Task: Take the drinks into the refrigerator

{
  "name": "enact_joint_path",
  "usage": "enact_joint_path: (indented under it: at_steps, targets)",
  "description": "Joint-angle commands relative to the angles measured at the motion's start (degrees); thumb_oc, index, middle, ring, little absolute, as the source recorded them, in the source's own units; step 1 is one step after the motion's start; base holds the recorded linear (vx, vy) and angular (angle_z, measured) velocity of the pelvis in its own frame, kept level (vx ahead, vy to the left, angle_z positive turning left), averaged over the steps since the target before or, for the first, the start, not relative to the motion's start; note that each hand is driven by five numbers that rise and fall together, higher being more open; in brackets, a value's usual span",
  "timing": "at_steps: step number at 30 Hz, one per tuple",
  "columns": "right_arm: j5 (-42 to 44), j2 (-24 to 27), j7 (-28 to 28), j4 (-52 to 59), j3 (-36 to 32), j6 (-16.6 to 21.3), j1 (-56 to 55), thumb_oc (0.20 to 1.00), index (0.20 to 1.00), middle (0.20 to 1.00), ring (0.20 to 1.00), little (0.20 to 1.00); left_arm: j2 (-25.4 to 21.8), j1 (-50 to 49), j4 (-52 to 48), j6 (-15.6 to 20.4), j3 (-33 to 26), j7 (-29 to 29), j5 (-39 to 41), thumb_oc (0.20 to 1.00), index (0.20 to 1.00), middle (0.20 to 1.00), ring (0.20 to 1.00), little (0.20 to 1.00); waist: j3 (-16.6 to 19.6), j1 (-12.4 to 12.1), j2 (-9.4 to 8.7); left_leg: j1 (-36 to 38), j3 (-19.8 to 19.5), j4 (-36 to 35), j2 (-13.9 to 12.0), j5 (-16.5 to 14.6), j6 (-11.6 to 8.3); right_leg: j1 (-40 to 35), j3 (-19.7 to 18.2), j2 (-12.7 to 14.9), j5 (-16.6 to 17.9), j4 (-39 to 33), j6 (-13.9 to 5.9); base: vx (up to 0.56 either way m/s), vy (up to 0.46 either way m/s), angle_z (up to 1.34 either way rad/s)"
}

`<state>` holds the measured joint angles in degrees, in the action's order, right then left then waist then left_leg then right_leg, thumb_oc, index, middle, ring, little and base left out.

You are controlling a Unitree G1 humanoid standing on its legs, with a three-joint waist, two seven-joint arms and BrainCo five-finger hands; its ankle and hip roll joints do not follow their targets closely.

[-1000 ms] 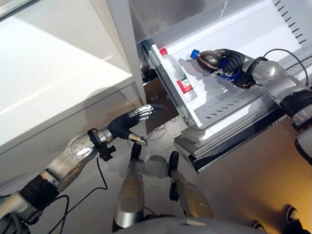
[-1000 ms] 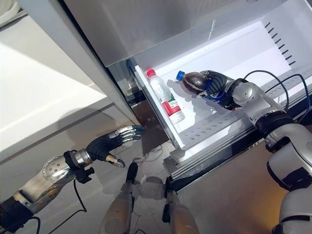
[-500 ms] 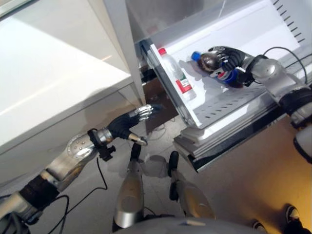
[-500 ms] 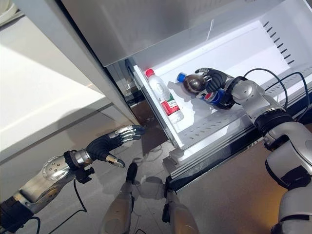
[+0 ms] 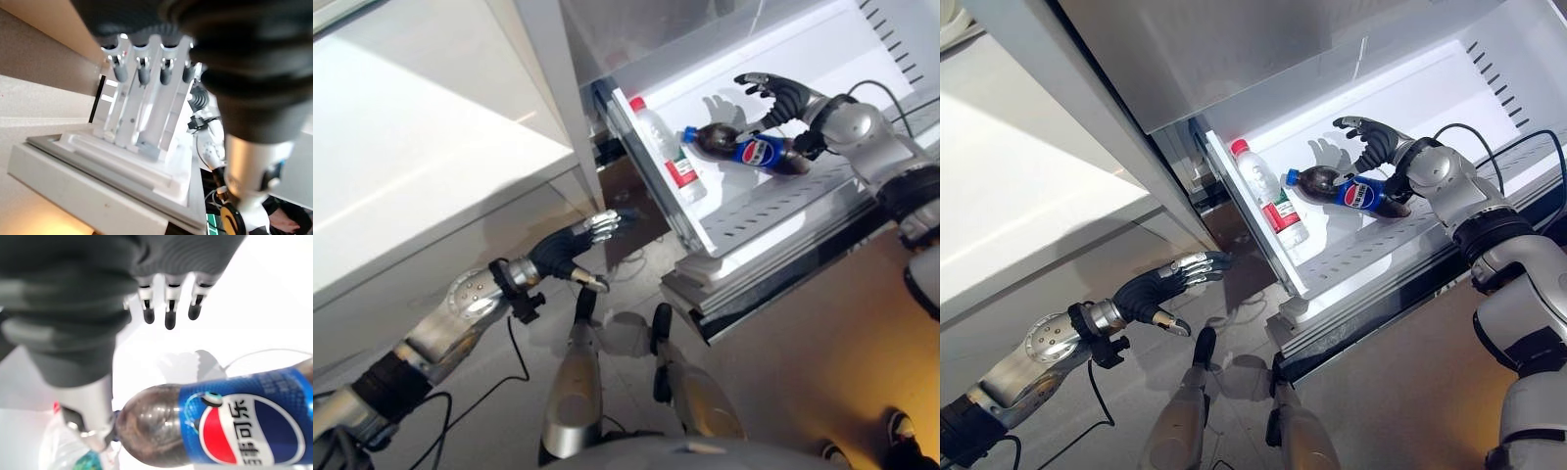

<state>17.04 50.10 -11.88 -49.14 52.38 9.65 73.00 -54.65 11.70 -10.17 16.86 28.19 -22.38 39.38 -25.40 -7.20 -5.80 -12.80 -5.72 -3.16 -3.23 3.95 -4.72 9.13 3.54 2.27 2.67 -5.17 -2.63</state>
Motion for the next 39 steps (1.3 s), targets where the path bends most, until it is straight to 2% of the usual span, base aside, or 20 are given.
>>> enact_joint_path:
  at_steps: [1, 10, 13, 22, 26, 29, 30, 31, 32, 33, 35, 36, 37, 39]
  targets:
    - [0.4, -0.3, 1.5, -2.2, -0.5, 1.3, 7.2, 1.0, 1.0, 1.0, 1.0, 1.0, -0.7, -2.0, -7.1, 2.6, -2.2, 0.3, -1.0, 1.0, 1.0, 1.0, 1.0, 1.0, 0.4, -0.5, -1.31, -0.6, -0.9, 0.4, 1.6, -0.3, 3.46, 6.0, 0.8, 1.5, -2.1, 9.9, -2.91, 0.0, 0.0, 0.0]
    - [1.4, 0.1, 0.8, -1.6, 0.1, 1.2, 7.7, 1.0, 1.0, 1.0, 1.0, 1.0, -1.3, -1.4, -6.9, 2.5, -2.5, 0.1, -0.4, 1.0, 1.0, 1.0, 1.0, 1.0, 0.5, -0.5, -1.4, -0.3, -0.7, 0.7, 1.5, -0.4, 3.4, 6.0, 0.6, 1.4, -2.3, 10.3, -2.82, 0.0, 0.0, 0.0]
    - [3.4, 1.7, -0.1, 1.4, 1.0, 1.1, 8.0, 1.0, 1.0, 1.0, 1.0, 1.0, -1.8, -1.4, -6.3, 2.5, -2.9, -0.1, 0.0, 1.0, 1.0, 1.0, 1.0, 1.0, 1.1, -0.2, -1.77, -0.1, -0.4, 1.1, 1.5, -0.6, 3.37, 5.9, 0.3, 1.3, -2.4, 10.4, -2.78, 0.0, -0.003, -0.01]
    - [11.9, 11.7, -2.8, 15.1, 2.6, 2.2, 8.4, 1.0, 1.0, 1.0, 1.0, 1.0, -3.6, -2.3, -5.9, 2.7, -4.3, -1.3, 0.7, 1.0, 1.0, 1.0, 1.0, 1.0, 4.1, 1.0, -3.04, 1.4, 0.1, 1.2, 1.7, -1.3, 3.14, 4.3, -0.3, 1.4, -2.0, 9.4, -2.7, 0.0, -0.006, -0.03]
    - [16.0, 16.4, -3.7, 21.1, 0.8, 3.3, 6.3, 1.0, 1.0, 1.0, 1.0, 1.0, -3.6, -3.7, -5.6, 2.8, -5.3, -1.6, 0.7, 1.0, 1.0, 1.0, 1.0, 1.0, 5.6, 1.8, -3.52, 2.2, 0.5, 1.5, 1.8, -1.7, 3.16, 3.6, -0.8, 1.4, -1.8, 9.0, -2.72, 0.0, -0.001, -0.04]
    - [18.3, 20.2, -2.5, 25.3, -5.3, 5.0, 0.4, 1.0, 1.0, 1.0, 1.0, 1.0, -2.1, -5.6, -4.9, 2.8, -6.4, -1.8, 0.5, 1.0, 1.0, 1.0, 1.0, 1.0, 6.7, 2.7, -3.49, 2.8, 0.8, 1.5, 1.9, -2.1, 3.21, 2.9, -0.9, 1.4, -1.8, 8.6, -2.8, 0.0, 0.0, 0.0]
    - [18.3, 20.2, -2.5, 25.3, -5.3, 5.0, 0.4, 1.0, 1.0, 1.0, 1.0, 1.0, -2.1, -5.6, -4.9, 2.8, -6.4, -1.8, 0.5, 1.0, 1.0, 1.0, 1.0, 1.0, 6.7, 2.7, -3.49, 2.8, 0.8, 1.5, 1.9, -2.1, 3.21, 2.9, -0.9, 1.4, -1.8, 8.6, -2.8, 0.02, -0.003, -0.07]
    - [18.1, 22.6, -2.3, 30.6, -11.6, 5.5, -6.0, 1.0, 1.0, 1.0, 1.0, 1.0, -1.7, -7.0, -4.6, 2.6, -7.6, -1.8, -0.2, 1.0, 1.0, 1.0, 1.0, 1.0, 7.4, 3.1, -3.7, 3.1, 0.8, 1.6, 2.0, -2.3, 3.3, 2.4, -1.1, 1.5, -1.8, 8.4, -2.87, 0.01, -0.004, -0.09]
    - [18.1, 22.7, -2.3, 30.7, -11.9, 5.5, -6.3, 1.0, 1.0, 1.0, 1.0, 1.0, -1.7, -7.0, -4.6, 2.6, -7.5, -1.8, -0.2, 1.0, 1.0, 1.0, 1.0, 1.0, 7.4, 3.0, -3.78, 3.1, 0.8, 1.6, 2.0, -2.3, 3.3, 2.4, -1.1, 1.5, -1.8, 8.4, -2.87, 0.03, 0.006, -0.08]
    - [19.7, 23.0, -1.7, 32.6, -20.0, 6.9, -14.5, 1.0, 1.0, 1.0, 1.0, 1.0, -0.6, -8.4, -4.1, 2.6, -8.7, -2.0, -0.1, 1.0, 1.0, 1.0, 1.0, 1.0, 8.2, 3.8, -3.61, 3.5, 1.2, 1.7, 2.1, -2.6, 3.4, 1.9, -1.3, 1.6, -1.7, 8.2, -3.01, 0.03, 0.011, -0.06]
    - [18.6, 23.5, -1.0, 37.4, -27.5, 7.6, -21.9, 1.0, 1.0, 1.0, 1.0, 1.0, 0.8, -10.0, -3.4, 2.4, -10.2, -2.0, -0.3, 1.0, 1.0, 1.0, 1.0, 1.0, 8.9, 4.5, -3.55, 4.0, 1.6, 1.7, 2.1, -2.9, 3.55, 1.5, -1.7, 1.6, -1.6, 7.9, -3.08, 0.03, 0.013, -0.08]
    - [19.3, 22.4, -0.5, 37.6, -32.7, 8.4, -26.8, 1.0, 1.0, 1.0, 1.0, 1.0, 1.3, -10.6, -3.2, 2.4, -10.5, -2.1, -0.3, 1.0, 1.0, 1.0, 1.0, 1.0, 9.2, 4.7, -3.54, 4.3, 1.8, 1.7, 2.2, -3.1, 3.72, 1.3, -1.8, 1.6, -1.5, 7.8, -3.17, 0.02, 0.011, -0.11]
    - [19.2, 22.4, -0.5, 37.8, -33.3, 8.3, -27.4, 1.0, 1.0, 1.0, 1.0, 1.0, 1.1, -10.5, -3.2, 2.4, -10.3, -2.1, -0.3, 1.0, 1.0, 1.0, 1.0, 1.0, 9.1, 4.5, -3.64, 4.3, 1.8, 1.7, 2.2, -3.1, 3.72, 1.3, -1.9, 1.6, -1.5, 7.8, -3.17, 0.02, 0.022, -0.15]
    - [18.4, 19.7, 0.6, 40.8, -42.5, 9.7, -36.9, 1.0, 1.0, 1.0, 1.0, 1.0, 2.8, -12.7, -2.8, 2.6, -12.4, -1.9, -0.8, 1.0, 1.0, 1.0, 1.0, 1.0, 10.0, 5.6, -3.07, 4.9, 2.6, 1.8, 2.4, -3.6, 3.93, 1.1, -2.7, 1.5, -1.5, 7.7, -3.3, 0.02, 0.038, -0.13]
